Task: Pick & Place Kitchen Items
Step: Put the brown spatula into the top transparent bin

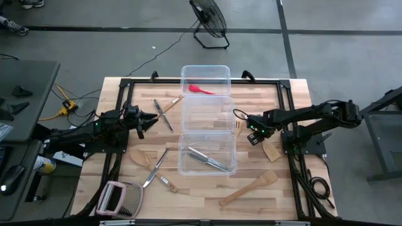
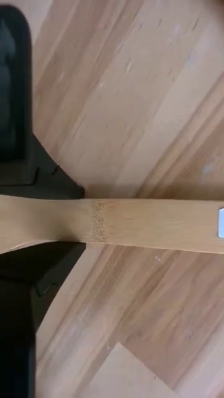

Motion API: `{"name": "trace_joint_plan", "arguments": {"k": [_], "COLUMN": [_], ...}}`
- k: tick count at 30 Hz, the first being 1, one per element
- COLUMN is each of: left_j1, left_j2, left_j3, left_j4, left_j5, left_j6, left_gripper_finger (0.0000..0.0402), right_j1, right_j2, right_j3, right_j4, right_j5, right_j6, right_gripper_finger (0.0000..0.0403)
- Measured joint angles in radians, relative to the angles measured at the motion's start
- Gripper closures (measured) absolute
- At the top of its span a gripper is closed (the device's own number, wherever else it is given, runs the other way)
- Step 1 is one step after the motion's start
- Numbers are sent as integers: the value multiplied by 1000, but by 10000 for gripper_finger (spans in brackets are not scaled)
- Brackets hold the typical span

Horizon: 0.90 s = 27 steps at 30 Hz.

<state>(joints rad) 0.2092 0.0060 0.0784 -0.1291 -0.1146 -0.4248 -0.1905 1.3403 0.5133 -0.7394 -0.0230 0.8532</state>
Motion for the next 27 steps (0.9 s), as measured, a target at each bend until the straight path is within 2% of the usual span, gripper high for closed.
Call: {"name": "trace_joint_plan", "arguments": {"k": [12,27], "left_j1": [0,0], "left_j2": [0,0], "left_j3": [0,0], "left_j4": [0,0], "left_j5": [0,0], "left_j6": [0,0], "left_gripper_finger": [258,258], "right_j1": [-13,-12], "right_j2": [-93,-339], "right_j3": [-14,-9], "right_j4": [-2,-6], "right_j5": [32,140], "right_j6": [43,141], "right_gripper_finger": [320,320]}}
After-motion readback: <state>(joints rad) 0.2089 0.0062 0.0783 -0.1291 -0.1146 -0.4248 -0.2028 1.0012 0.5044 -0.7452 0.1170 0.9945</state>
